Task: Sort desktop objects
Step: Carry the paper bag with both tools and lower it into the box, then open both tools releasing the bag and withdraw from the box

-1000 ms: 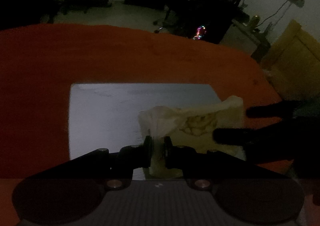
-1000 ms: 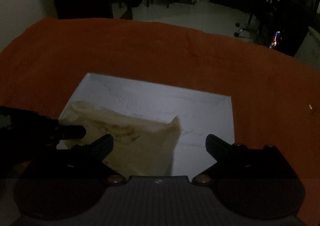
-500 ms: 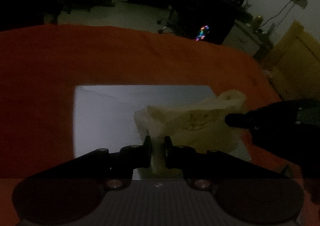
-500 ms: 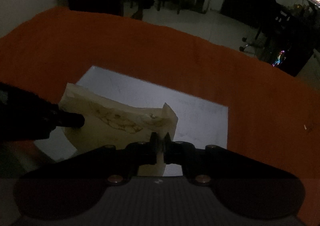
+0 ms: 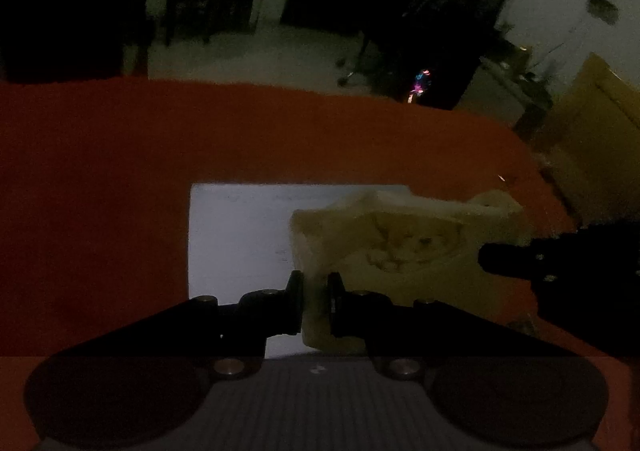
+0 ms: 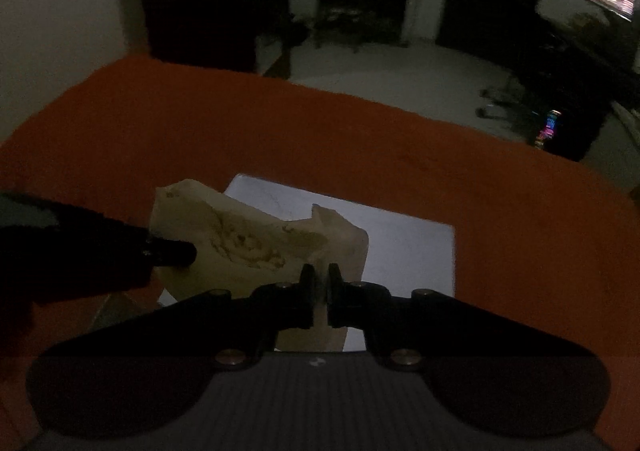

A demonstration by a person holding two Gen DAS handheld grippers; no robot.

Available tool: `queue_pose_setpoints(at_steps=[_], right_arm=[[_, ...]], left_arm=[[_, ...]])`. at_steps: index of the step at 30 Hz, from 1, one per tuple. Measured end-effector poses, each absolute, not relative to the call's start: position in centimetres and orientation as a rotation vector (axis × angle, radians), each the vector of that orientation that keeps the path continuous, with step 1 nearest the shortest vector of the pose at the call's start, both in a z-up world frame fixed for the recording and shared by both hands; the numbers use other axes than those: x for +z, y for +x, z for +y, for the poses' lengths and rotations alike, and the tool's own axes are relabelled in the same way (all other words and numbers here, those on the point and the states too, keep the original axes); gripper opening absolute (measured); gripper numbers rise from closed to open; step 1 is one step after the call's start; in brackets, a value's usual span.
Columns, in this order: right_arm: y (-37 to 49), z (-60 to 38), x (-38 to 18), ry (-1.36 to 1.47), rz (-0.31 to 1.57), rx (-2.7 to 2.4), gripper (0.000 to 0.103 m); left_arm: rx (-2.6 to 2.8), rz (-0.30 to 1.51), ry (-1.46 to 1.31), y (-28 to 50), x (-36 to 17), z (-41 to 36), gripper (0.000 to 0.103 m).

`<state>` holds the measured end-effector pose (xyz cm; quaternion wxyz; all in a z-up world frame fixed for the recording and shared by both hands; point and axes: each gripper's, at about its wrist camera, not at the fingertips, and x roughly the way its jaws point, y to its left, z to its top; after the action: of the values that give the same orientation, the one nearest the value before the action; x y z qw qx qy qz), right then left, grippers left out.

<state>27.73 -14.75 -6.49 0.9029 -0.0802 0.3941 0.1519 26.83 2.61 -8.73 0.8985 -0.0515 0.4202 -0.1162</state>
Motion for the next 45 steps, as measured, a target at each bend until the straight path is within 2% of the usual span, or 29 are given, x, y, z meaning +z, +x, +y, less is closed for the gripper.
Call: queue_pose_setpoints(at_steps=[3, 6, 17, 29, 45], right_arm=[[24.9, -15.7, -6.1, -0.161, 0.824, 0.288, 0.007], [22.4, -17.0, -6.4, -0.143, 0.839, 0.285, 0.007], [16.9, -19.0, -10.1, -0.151, 0.980, 0.333, 0.007], [15.2, -20.6, -14.4, -0.160, 1.097, 0.348, 0.007], [14.1, -21.1, -18.4, -0.168, 1.193, 0.363, 0.010]], left_arm=[[-0.266, 0.828, -0.040, 23.5, -7.7, 1.0, 0.010], [-0.300, 0.870, -0.036, 21.1, -7.8, 0.1, 0.010], [-0.315, 1.046, 0.051, 15.6, -13.4, -2.1, 0.010], [-0.338, 1.170, 0.124, 14.3, -17.3, -3.5, 0.010], [-0.359, 1.225, 0.179, 13.3, -20.2, -4.5, 0.010]])
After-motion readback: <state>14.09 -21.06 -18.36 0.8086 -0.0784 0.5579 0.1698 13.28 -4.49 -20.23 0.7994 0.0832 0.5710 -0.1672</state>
